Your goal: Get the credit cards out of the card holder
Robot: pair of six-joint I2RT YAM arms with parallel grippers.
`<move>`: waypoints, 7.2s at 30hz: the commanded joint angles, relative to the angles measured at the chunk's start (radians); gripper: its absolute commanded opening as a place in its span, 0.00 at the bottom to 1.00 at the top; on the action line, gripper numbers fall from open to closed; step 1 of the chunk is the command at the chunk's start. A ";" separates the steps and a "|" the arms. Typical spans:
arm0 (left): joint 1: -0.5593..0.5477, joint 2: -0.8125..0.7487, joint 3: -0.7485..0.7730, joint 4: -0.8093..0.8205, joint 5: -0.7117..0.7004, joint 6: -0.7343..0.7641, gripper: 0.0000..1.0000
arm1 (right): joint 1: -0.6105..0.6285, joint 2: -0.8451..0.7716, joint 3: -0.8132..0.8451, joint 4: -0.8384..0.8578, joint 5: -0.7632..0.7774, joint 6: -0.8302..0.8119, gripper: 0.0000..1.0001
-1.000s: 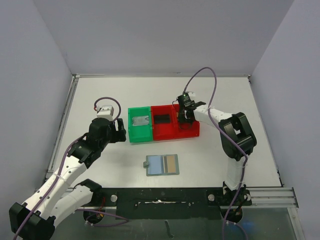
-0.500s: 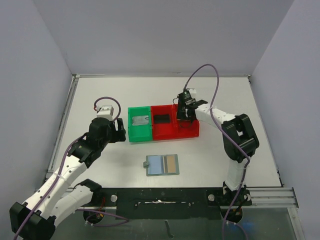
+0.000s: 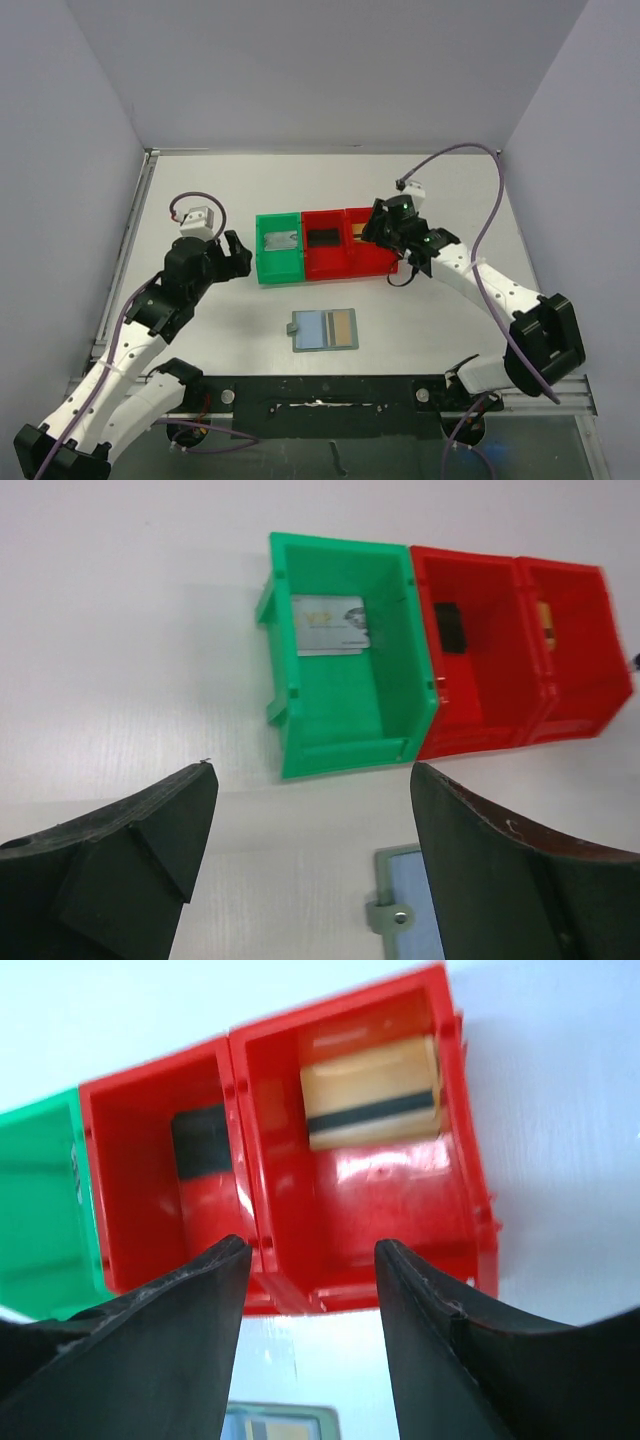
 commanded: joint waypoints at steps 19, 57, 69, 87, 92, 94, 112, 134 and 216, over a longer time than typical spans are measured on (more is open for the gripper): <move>-0.523 0.255 -0.124 0.469 0.038 -0.496 0.49 | 0.256 -0.329 -0.484 0.234 -0.119 0.161 0.39; -0.628 0.488 -0.250 0.368 -0.063 -0.501 0.51 | 0.201 -0.082 -0.500 0.289 -0.508 0.022 0.37; -0.628 0.509 -0.257 0.392 -0.034 -0.492 0.31 | 0.212 -0.128 -0.481 0.296 -0.489 0.020 0.05; -0.629 0.484 -0.243 0.366 -0.053 -0.498 0.21 | 0.214 -0.162 -0.466 0.223 -0.454 0.003 0.38; -0.629 0.484 -0.237 0.359 -0.062 -0.497 0.21 | 0.216 -0.151 -0.406 0.059 -0.330 0.001 0.40; -0.629 0.483 -0.237 0.358 -0.061 -0.498 0.21 | 0.216 -0.183 -0.425 0.089 -0.331 0.010 0.39; -0.630 0.490 -0.240 0.370 -0.040 -0.493 0.21 | 0.217 -0.045 -0.442 0.210 -0.446 0.001 0.27; -0.630 0.500 -0.203 0.329 -0.059 -0.474 0.15 | 0.245 -0.148 -0.372 0.036 -0.310 -0.006 0.35; -0.628 0.508 -0.187 0.311 -0.054 -0.455 0.11 | 0.376 0.118 -0.153 -0.178 -0.142 0.000 0.14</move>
